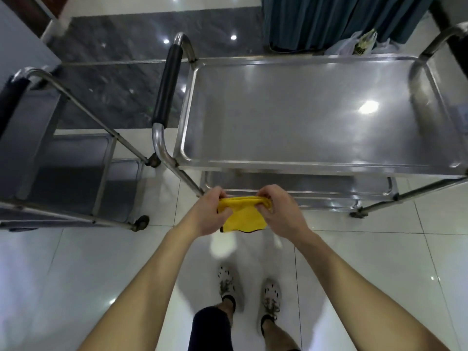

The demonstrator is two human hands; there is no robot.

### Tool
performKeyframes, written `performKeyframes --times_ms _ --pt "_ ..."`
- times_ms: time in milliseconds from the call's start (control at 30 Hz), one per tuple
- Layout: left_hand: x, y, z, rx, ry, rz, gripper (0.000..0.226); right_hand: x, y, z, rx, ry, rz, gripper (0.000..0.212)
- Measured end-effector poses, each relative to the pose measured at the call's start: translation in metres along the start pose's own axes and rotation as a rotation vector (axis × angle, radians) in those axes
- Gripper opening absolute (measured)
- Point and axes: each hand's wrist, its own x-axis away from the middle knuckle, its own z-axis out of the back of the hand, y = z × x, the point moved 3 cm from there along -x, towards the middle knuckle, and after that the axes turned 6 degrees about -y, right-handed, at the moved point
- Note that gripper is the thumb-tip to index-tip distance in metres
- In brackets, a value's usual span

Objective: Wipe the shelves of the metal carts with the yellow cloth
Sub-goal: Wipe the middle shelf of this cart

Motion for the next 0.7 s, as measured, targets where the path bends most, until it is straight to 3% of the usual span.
performKeyframes --times_ms 133,233,333,467,700 --pt "0.006 -0.033 -0.018 -0.059 0.045 0.053 0.016 0.006 0.004 -0.021 0.028 -0.013 0.013 0.017" --pt "-0.003 -0.053 -0.024 0.084 0.173 0.032 0.023 0.005 0.006 -0.039 0.076 0.007 0.046 0.015" --pt "-0.019 -0.070 -0.029 0.190 0.266 0.036 0.041 -0.006 0.012 -0.058 0.099 0.037 -0.021 0.011" --pt "-0.037 -0.099 -0.037 0.126 0.354 -0.054 0.032 -0.025 0.028 -0.090 0.025 0.076 -0.146 0.012" --pt "-0.109 -0.177 -0.069 0.041 0.208 -0.125 0.032 -0.078 0.092 -0.161 0.104 0.224 -0.168 0.022"
